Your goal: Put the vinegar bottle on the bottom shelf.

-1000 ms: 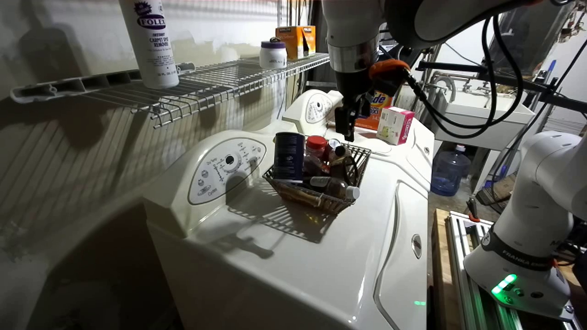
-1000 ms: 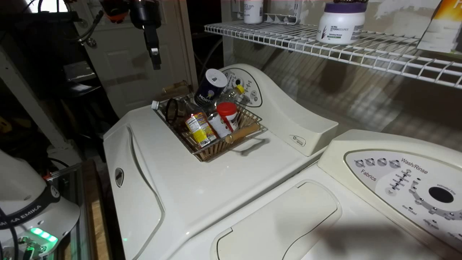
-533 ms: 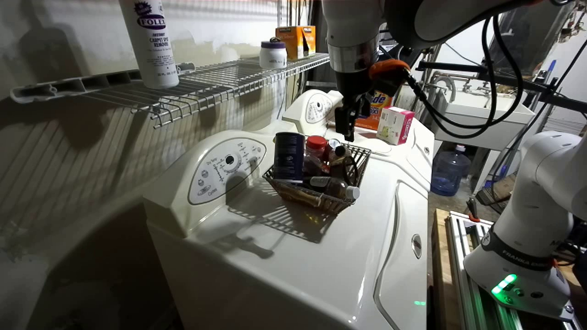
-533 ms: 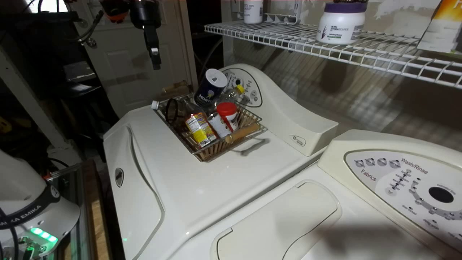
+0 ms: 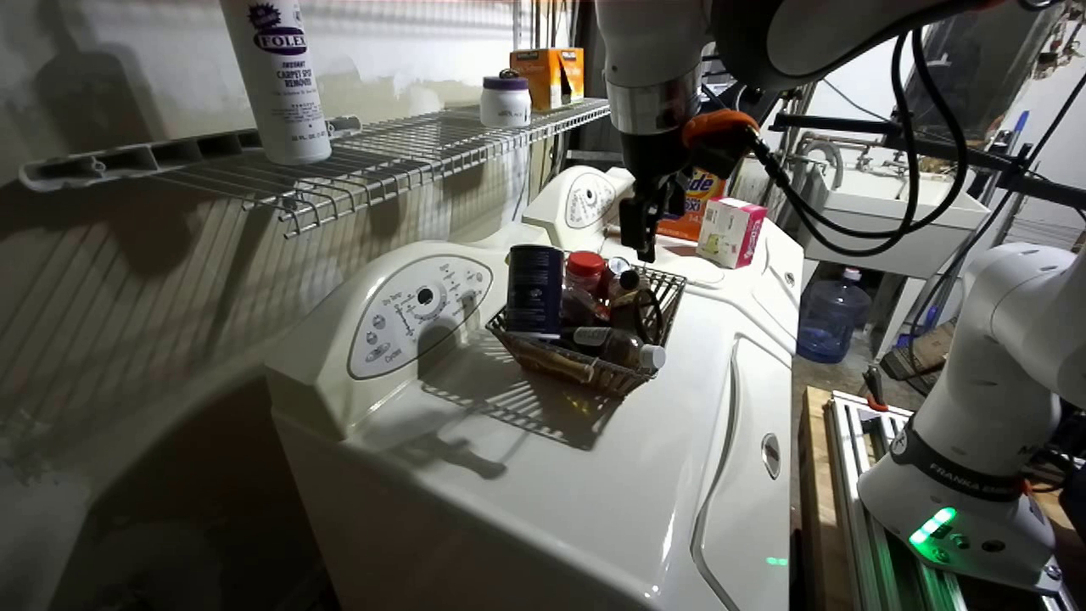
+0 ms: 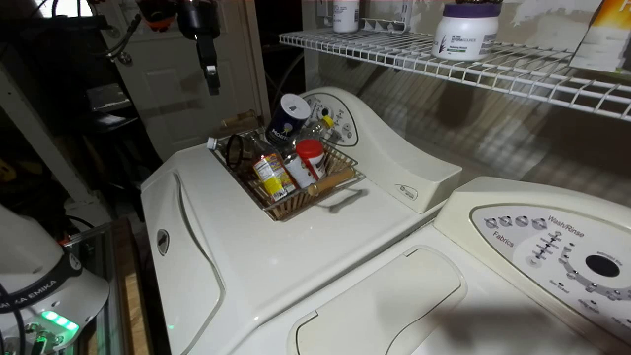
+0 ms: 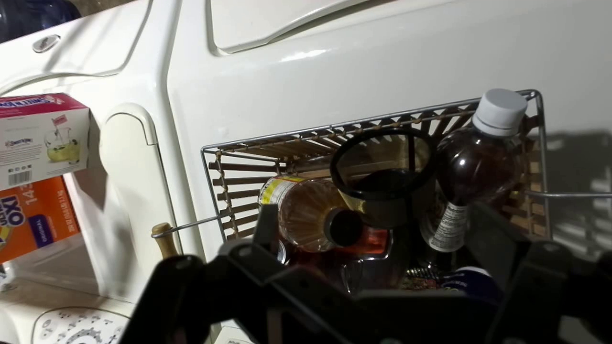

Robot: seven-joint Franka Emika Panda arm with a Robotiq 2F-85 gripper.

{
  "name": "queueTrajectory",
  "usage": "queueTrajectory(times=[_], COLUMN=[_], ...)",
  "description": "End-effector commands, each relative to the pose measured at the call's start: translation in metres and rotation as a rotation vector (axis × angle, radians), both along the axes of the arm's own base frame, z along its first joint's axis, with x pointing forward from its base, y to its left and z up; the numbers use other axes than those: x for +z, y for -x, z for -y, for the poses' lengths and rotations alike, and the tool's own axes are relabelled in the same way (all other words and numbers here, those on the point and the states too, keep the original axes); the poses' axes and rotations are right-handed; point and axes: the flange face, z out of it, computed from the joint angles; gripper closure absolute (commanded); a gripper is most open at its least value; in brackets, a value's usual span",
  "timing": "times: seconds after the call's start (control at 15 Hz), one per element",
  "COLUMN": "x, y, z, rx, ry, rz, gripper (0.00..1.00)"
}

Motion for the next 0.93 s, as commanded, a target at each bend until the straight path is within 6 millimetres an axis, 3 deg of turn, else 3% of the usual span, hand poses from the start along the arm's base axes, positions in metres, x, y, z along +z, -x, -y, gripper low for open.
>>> queueTrajectory(times=[0.0, 0.47, 0.87], x=[0.001, -0.006, -0.035], y=[-0.003, -0.028, -0.056], z=[0.0, 0.013, 0.023], rx=[-0.012, -0.018, -0.058], ry=[0.041, 0.167, 0.157], rz=[0.012, 0.034, -0.011], gripper=[0.0, 0.0, 0.0])
